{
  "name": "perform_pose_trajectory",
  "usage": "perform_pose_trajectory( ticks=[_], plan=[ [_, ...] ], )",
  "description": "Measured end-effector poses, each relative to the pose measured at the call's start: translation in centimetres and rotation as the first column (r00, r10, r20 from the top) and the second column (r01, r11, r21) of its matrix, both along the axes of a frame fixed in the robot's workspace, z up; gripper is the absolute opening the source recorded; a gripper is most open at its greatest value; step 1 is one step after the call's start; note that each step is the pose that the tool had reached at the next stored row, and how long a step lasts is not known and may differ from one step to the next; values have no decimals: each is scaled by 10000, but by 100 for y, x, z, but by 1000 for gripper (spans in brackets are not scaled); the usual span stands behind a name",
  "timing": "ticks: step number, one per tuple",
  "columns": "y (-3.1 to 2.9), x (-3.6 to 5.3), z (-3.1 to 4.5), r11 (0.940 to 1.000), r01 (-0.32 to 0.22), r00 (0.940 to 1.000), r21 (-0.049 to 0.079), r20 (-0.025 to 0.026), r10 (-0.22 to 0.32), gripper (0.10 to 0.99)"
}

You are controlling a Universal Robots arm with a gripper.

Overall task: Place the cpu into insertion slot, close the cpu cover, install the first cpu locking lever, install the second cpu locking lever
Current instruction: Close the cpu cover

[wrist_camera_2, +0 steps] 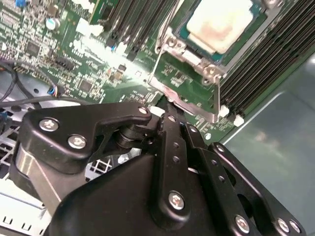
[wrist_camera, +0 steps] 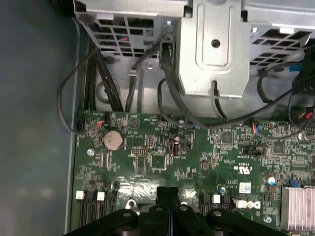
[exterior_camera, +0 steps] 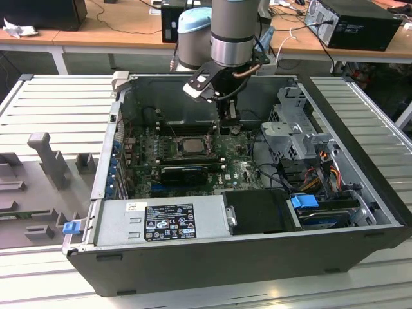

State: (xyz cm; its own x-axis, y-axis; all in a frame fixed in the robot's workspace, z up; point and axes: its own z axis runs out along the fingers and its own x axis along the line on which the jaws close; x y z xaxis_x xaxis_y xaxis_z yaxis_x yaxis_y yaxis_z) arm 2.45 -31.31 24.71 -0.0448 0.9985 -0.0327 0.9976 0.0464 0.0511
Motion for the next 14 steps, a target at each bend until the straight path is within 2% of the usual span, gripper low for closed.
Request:
perform_pose_trajectory(
  ticks=[3,9,14],
  plan=[
    [0,-111,0,10000,1,10000,0,0,-1,106],
    [0,-256,-4,10000,0,10000,0,0,0,106],
    [0,-326,-71,10000,0,10000,0,0,0,106]
  ],
)
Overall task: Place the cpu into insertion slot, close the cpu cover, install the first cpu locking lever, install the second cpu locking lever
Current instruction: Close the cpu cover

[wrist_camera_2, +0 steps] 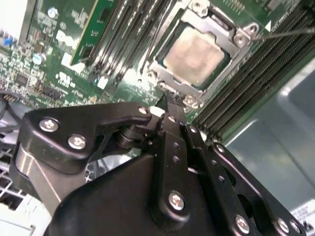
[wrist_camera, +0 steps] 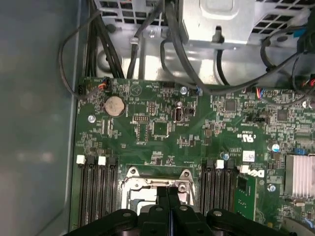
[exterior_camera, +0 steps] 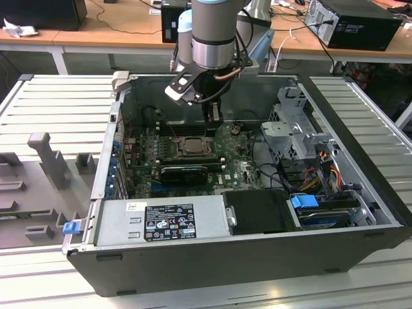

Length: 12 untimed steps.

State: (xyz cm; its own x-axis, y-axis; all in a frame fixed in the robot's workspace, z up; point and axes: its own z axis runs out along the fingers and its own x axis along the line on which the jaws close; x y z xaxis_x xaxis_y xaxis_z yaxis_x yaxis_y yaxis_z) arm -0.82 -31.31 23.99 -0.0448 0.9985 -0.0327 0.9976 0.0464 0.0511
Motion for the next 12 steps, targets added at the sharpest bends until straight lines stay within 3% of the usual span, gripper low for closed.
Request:
perform_pose_trajectory(
  ticks=[5,12],
  plan=[
    [0,-43,-96,10000,-10,10000,1,-4,10,106],
    [2,-183,-129,10000,-70,9999,0,-113,70,106]
  ],
)
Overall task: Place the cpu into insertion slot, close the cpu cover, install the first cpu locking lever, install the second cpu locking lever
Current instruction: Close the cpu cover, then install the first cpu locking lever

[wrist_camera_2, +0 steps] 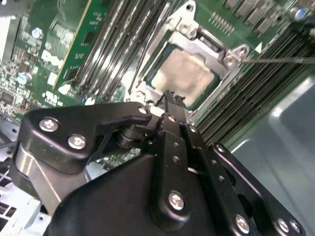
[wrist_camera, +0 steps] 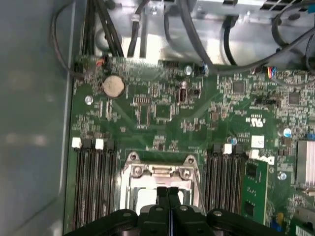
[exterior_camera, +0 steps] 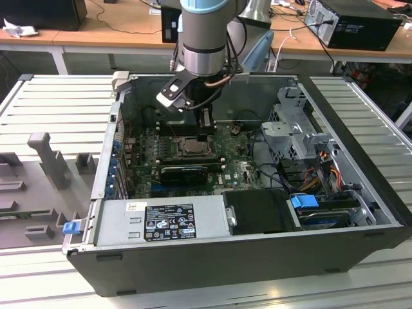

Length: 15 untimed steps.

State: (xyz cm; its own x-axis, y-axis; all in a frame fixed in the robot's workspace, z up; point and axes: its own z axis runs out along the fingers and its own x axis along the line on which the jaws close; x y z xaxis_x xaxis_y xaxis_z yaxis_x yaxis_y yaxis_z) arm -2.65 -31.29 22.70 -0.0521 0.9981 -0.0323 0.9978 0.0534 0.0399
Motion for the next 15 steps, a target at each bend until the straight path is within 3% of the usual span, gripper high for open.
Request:
perform_pose_trajectory(
  ticks=[3,12,15],
  plan=[
    [4,-93,-10,10000,-2,10000,2,-6,2,106],
    [3,-125,-8,10000,-3,10000,2,-5,3,106],
    [3,-125,23,10000,-3,10000,1,-6,3,106]
  ],
)
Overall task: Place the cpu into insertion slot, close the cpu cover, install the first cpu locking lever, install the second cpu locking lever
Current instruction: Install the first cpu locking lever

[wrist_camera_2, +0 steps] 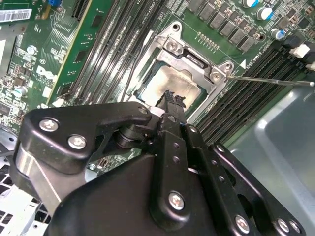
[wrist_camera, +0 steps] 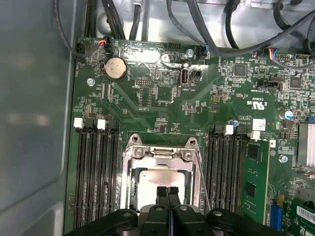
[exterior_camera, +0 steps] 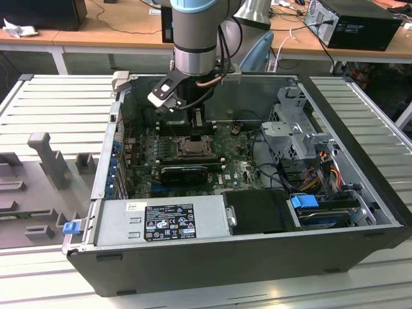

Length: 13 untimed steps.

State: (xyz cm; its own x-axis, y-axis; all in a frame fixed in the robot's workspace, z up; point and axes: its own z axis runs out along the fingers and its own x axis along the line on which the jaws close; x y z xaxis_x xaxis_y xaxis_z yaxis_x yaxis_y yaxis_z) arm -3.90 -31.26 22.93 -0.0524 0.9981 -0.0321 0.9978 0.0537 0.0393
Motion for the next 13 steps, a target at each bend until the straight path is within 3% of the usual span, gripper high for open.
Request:
perform_pose_trajectory(
  ticks=[4,11,13],
  plan=[
    [0,0,88,10000,1,10000,1,0,-1,106],
    [0,0,477,10000,0,10000,0,-1,0,106],
    [0,0,486,9990,-442,9990,-3,-1,442,106]
  ],
)
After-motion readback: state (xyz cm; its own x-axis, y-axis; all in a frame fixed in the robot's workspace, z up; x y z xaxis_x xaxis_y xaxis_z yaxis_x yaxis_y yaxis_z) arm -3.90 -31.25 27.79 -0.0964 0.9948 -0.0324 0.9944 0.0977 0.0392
